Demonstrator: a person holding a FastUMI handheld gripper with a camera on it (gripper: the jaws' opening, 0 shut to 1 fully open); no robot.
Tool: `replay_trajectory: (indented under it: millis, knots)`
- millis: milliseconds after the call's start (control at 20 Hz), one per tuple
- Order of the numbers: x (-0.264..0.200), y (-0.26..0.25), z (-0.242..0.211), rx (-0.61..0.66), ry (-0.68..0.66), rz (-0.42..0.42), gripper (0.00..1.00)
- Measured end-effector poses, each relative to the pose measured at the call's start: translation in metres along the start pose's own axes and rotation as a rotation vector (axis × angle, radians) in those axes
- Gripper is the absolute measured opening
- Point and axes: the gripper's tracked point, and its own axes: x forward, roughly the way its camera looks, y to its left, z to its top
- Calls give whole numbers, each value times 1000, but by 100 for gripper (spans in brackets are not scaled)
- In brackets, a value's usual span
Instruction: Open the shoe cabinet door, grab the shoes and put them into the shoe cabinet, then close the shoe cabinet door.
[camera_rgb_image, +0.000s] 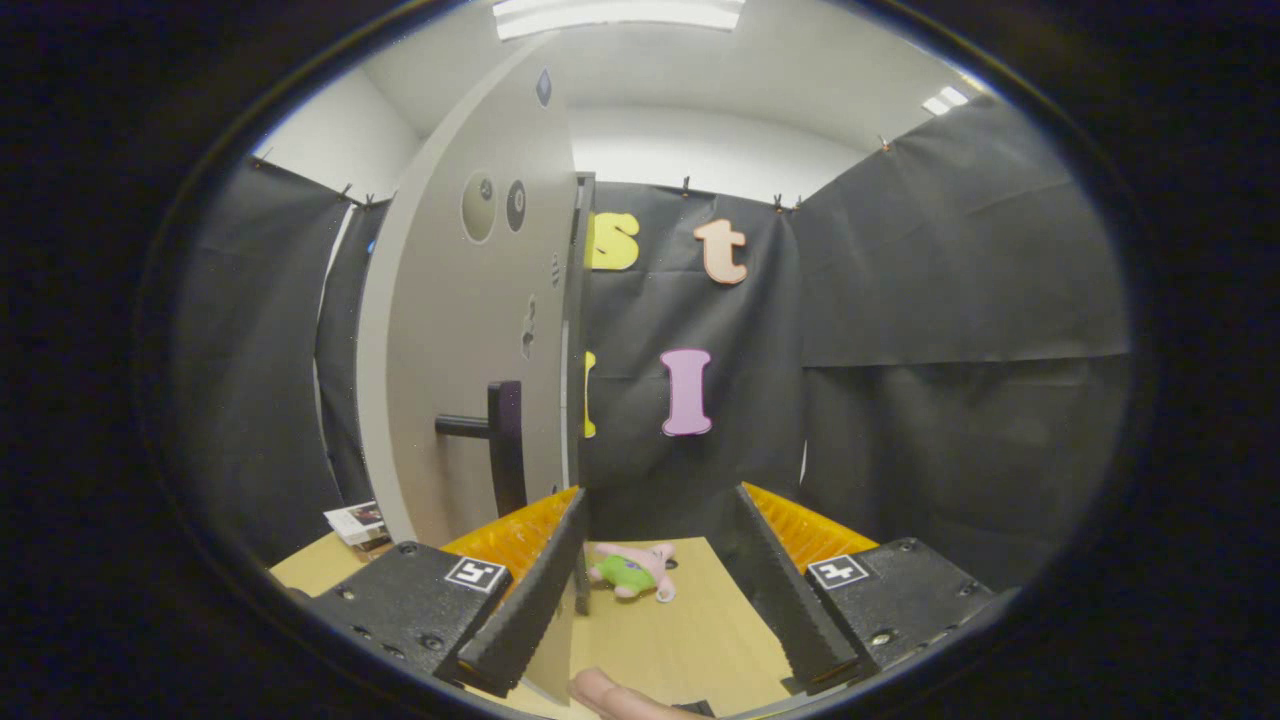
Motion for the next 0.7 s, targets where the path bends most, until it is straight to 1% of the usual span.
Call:
replay_trajectory:
  millis: [150,350,500,550,600,700]
  knots:
    - [-4,17,3,-30,-29,-3,95]
    - [-11,38,2,-23,-50,-68,95]
    - [-14,53,16,-77,-112,-111,95]
    - [-11,57,14,-81,-113,-117,95]
    - [-11,64,12,-74,-109,-116,95]
    - [-9,82,10,-70,-100,-78,95]
